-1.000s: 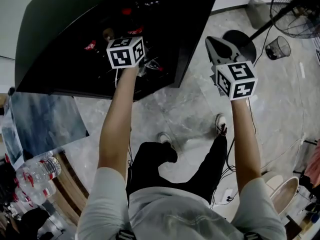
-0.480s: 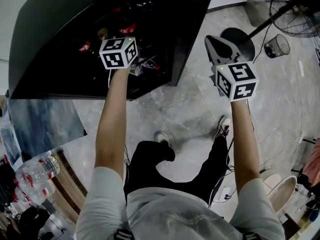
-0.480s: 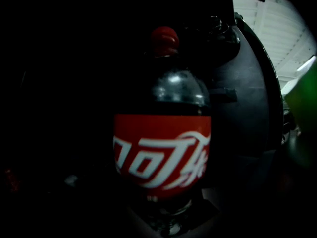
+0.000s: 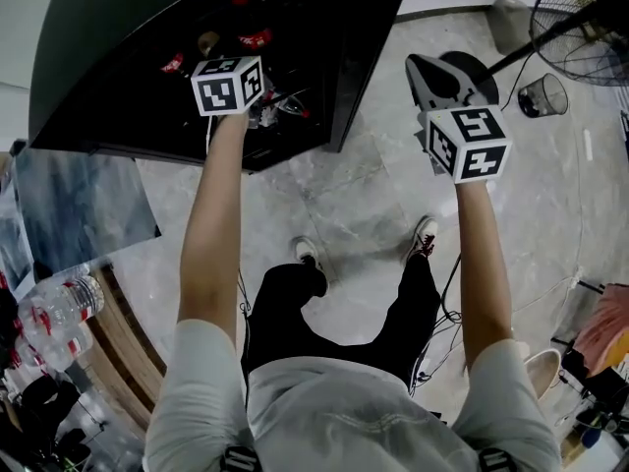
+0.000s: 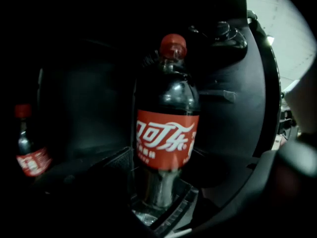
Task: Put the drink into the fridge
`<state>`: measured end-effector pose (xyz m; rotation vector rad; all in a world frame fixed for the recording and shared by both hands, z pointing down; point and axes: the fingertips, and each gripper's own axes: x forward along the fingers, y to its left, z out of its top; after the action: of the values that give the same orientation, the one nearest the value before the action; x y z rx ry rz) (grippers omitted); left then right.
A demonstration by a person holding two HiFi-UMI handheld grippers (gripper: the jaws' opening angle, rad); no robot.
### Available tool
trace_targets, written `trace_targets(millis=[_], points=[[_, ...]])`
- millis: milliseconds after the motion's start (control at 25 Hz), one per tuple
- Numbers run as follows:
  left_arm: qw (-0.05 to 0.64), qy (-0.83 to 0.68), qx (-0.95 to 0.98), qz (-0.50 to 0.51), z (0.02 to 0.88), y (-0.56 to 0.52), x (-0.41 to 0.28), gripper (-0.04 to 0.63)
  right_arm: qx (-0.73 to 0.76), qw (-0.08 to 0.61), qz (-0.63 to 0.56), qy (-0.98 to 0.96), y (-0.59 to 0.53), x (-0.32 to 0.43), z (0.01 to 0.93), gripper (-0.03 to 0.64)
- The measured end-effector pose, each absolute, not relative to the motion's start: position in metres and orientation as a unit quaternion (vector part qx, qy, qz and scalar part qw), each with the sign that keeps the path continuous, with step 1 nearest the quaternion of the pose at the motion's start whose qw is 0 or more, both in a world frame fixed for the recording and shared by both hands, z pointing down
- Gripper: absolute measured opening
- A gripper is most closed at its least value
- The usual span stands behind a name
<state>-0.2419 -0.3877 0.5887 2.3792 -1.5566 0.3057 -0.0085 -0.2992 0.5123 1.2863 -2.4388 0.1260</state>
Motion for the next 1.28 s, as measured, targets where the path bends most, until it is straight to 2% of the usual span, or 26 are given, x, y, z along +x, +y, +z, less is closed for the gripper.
trace_targets(millis=[320, 600, 880, 1120, 1280], points=[[0.175, -0.568, 0.795, 0.12, 0.584, -0.354, -0.247, 0.33, 0.429, 0.206, 0.038, -0.879, -0.3, 0.003, 0.477, 0.002], [0.171, -0.601, 0.764, 0.164, 0.568, -0.316, -0.241, 0.328, 0.393, 0.219, 0.024, -0.893, -0.303, 0.006, 0.44, 0.003], [0.182, -0.611, 0.753, 0.162, 0.523, -0.256, -0.231, 0.317, 0.344, 0.221, -0.009, -0.912, -0.297, -0.005, 0.395, 0.003], [0.16, -0.625, 0.752, 0.137, 0.452, -0.212, -0.23, 0.14, 0.334, 0.212, -0.019, -0.918, -0.278, -0.003, 0.349, 0.002], [0.127, -0.635, 0.752, 0.127, 0.396, -0.186, -0.228, 0.049, 0.334, 0.198, -0.019, -0.921, -0.262, -0.004, 0.318, 0.002]])
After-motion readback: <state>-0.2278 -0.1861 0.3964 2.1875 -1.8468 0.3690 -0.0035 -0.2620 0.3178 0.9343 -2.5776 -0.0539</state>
